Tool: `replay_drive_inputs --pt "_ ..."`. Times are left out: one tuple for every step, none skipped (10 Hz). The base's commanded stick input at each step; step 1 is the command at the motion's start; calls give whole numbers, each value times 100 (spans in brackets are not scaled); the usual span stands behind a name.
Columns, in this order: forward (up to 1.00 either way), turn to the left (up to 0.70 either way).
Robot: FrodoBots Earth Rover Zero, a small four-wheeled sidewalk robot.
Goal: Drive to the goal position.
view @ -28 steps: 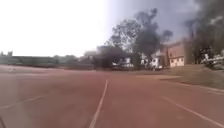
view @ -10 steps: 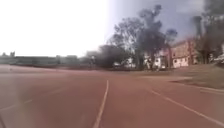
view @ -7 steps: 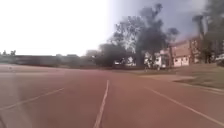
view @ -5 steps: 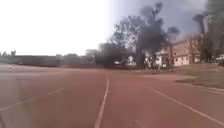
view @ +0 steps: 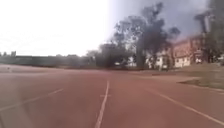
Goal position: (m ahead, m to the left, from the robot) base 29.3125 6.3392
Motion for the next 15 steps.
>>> replay_drive_inputs --pt "70 0" --pt "70 0" --pt "70 0" --pt "70 0" --pt "70 0" --pt "70 0" --pt "70 0" --pt "70 0" --pt "70 0" --pt "70 0" --pt "70 0" --pt "70 0" --pt "70 0" --pt "70 0" --pt "70 0"
